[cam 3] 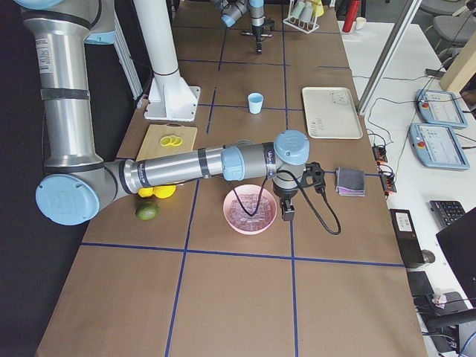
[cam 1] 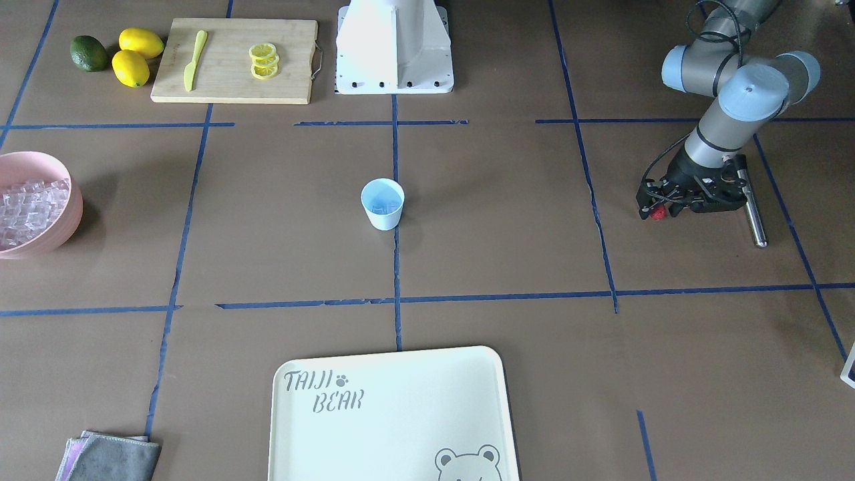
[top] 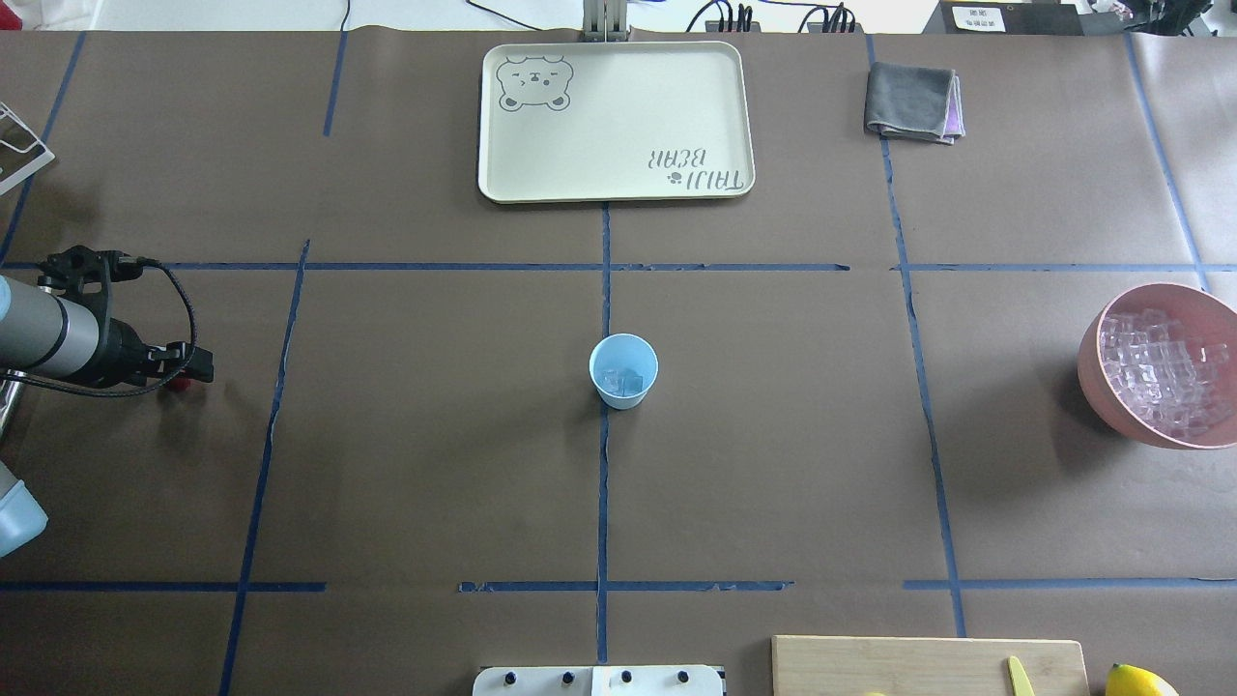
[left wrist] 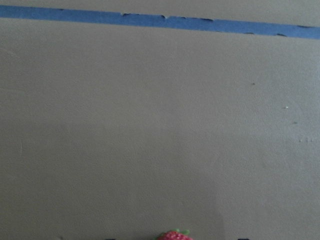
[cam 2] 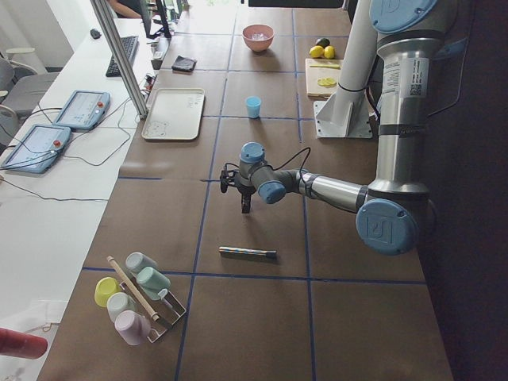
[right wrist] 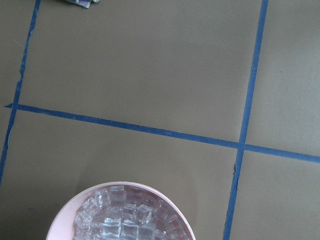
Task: Mash ice and strawberries in cup
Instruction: 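Carry the strawberry with the left gripper over the light-blue cup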
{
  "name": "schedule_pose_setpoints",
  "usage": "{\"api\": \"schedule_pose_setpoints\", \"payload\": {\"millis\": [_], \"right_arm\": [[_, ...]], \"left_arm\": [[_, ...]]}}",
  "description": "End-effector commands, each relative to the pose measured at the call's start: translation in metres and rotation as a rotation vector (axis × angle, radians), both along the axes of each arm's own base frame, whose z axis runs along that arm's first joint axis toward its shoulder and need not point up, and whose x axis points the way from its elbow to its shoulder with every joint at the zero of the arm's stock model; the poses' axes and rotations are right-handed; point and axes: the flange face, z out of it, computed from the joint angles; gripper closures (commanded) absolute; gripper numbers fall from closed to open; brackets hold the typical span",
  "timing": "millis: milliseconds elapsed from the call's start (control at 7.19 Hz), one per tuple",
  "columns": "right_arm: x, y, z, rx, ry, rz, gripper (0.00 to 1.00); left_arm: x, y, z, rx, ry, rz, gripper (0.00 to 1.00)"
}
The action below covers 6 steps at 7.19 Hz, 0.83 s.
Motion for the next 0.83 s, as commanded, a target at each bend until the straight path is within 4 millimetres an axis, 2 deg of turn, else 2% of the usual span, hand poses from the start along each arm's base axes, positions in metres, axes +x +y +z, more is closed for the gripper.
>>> {"api": "schedule_pose_setpoints", "payload": {"millis": [0, 139, 278, 556, 695], "right_arm": [[0.000, -0.001, -0.001, 0.003, 0.000, 0.000, 0.01], [0.000, -0.001, -0.002, 0.004, -0.002, -0.001, 0.01], [0.000, 0.000, -0.001, 0.002, -0.001, -0.001, 0.01], [0.000, 0.003, 0.006, -0.003, 0.003, -0.007, 0.01], [0.003, 0.004, 0.009, -0.005, 0.004, -0.006, 0.01]], "left_arm": [[-0.001, 0.000, -0.006, 0.004, 0.011, 0.005, 0.92], [-0.005, -0.001, -0.013, 0.008, 0.020, 0.003, 0.97], [-0.010, 0.004, -0.029, 0.016, 0.039, 0.010, 0.98], [-0.008, 0.007, -0.073, 0.002, 0.067, 0.024, 0.98], [0.003, -0.004, -0.122, 0.009, 0.080, 0.022, 0.99]]}}
